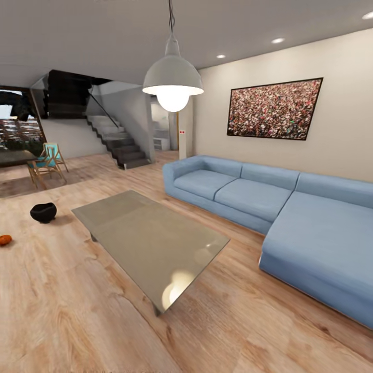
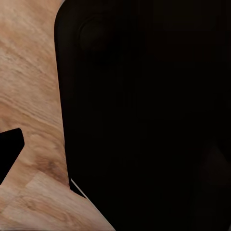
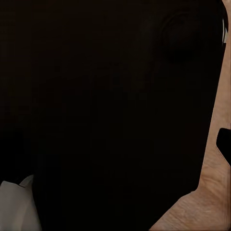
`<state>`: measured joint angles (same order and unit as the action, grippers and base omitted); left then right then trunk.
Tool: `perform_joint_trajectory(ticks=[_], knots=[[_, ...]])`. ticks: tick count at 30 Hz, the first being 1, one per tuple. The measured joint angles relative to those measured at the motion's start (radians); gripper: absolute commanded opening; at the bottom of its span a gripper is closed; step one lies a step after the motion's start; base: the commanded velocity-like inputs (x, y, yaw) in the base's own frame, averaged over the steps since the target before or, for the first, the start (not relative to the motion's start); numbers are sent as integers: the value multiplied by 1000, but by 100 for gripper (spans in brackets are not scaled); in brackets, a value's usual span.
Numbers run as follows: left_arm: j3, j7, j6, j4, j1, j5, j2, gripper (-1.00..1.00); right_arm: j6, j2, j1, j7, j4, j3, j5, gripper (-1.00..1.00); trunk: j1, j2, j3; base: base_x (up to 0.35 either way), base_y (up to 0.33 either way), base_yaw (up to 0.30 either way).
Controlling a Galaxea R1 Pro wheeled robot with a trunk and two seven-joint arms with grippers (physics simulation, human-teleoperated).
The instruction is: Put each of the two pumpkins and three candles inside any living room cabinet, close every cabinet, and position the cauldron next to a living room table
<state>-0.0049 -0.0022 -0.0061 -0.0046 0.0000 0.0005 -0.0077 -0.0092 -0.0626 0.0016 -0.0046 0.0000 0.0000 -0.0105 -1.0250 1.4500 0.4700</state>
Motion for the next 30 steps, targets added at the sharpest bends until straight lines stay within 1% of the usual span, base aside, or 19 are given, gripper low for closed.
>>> perform_joint_trajectory(ticks=[30], knots=[[-1, 0, 0, 0, 0, 0, 0, 100, -3, 3, 0, 0, 0, 0, 1, 100, 0, 0, 17, 0, 0, 281]])
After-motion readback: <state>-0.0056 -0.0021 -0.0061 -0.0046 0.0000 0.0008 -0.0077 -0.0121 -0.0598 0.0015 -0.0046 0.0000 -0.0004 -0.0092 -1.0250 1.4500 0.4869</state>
